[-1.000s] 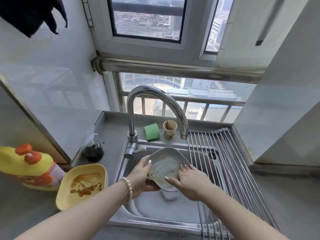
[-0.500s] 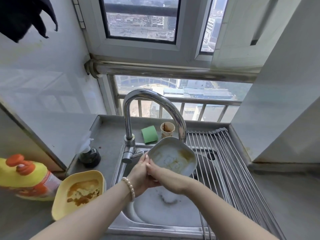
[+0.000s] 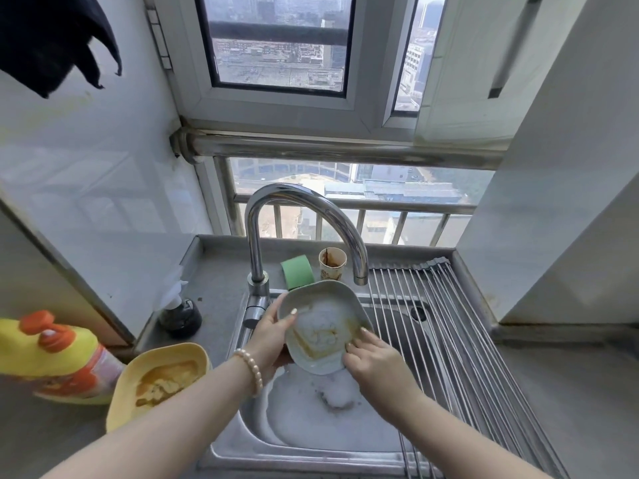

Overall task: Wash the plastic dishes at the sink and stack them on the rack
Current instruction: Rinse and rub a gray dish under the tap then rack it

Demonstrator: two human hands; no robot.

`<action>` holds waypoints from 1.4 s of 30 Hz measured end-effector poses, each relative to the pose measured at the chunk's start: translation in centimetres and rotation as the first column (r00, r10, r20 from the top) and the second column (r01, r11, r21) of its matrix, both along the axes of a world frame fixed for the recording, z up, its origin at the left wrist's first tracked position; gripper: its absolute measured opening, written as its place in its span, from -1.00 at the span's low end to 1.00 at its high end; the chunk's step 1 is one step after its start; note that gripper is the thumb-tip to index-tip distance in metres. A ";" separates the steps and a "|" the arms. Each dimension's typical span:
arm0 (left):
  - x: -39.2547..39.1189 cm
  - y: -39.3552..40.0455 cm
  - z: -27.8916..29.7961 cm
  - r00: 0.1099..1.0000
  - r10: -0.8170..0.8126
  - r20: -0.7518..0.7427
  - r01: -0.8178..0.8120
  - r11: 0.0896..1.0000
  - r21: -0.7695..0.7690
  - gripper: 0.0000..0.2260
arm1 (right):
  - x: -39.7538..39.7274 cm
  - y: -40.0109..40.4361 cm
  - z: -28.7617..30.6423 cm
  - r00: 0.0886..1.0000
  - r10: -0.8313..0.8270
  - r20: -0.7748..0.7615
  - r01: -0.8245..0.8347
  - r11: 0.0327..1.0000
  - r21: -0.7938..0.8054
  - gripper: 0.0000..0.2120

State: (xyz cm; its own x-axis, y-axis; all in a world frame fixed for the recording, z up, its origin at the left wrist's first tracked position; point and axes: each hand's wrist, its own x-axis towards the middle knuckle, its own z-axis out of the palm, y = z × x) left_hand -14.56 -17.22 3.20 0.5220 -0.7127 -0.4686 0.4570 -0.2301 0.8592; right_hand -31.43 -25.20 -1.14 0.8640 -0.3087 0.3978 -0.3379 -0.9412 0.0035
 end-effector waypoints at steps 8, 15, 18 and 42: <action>-1.4 1.8 0.0 0.998 0.069 0.003 -0.069 0.998 0.001 -0.57 | 0.8 2.9 -0.8 0.943 0.079 0.323 -0.171 0.948 0.270 -0.91; 1.3 1.8 0.0 0.987 -0.148 -0.063 0.156 0.976 0.150 -0.59 | -0.3 -0.7 1.1 0.981 0.070 -0.178 -0.063 0.997 0.046 -0.78; 1.6 1.2 0.1 0.998 -0.067 0.021 0.063 0.988 0.144 -0.69 | 0.2 1.7 0.8 0.946 0.300 -0.127 -0.268 0.938 0.219 -0.81; 0.5 2.4 -0.3 0.959 -0.157 -0.237 0.161 0.987 -0.003 -0.72 | -1.1 0.5 4.8 0.980 -0.038 0.194 -0.160 0.423 0.892 -0.96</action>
